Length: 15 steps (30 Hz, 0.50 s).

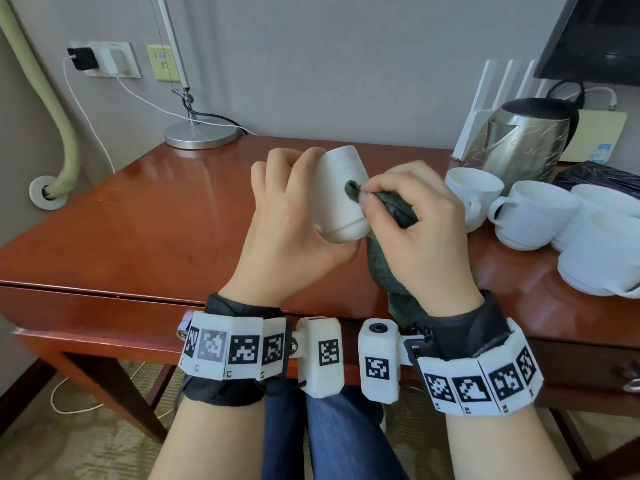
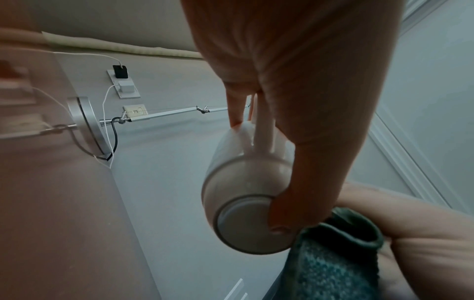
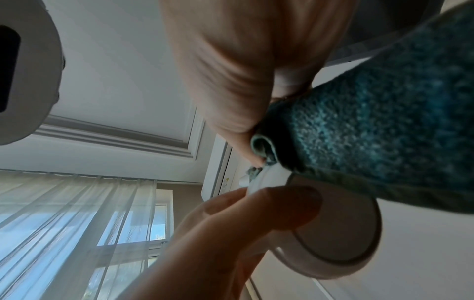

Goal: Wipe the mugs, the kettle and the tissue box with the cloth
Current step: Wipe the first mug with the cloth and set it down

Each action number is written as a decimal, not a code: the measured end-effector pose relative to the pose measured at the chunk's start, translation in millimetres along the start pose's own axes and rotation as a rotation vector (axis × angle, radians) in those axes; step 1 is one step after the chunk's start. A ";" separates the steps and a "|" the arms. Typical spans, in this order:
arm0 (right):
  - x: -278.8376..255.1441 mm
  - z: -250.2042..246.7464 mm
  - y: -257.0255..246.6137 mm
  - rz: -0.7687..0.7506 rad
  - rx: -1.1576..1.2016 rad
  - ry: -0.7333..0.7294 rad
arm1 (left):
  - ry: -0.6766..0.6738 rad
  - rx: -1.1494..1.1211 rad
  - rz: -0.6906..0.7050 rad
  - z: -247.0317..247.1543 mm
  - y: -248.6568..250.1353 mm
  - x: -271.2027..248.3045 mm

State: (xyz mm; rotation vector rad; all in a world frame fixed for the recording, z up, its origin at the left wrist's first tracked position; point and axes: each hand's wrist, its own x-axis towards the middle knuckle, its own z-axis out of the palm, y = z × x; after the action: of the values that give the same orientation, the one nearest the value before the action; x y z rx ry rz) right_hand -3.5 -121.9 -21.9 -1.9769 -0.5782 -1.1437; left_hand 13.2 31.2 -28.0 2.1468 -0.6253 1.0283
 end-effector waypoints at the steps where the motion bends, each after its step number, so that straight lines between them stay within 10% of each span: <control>1: 2.0 -0.9 1.5 0.013 -0.002 0.021 | -0.005 -0.001 0.002 0.1 -0.1 -1.4; 15: 5.4 -2.8 -2.2 0.006 -0.005 0.026 | -0.029 0.005 0.043 -3.4 4.6 -0.6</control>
State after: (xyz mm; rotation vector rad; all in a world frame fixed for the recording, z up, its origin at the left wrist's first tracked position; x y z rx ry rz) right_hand -3.9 -122.8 -15.5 -1.9640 -0.5556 -1.1665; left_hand 8.1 30.8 -25.2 2.1648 -0.6856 1.0235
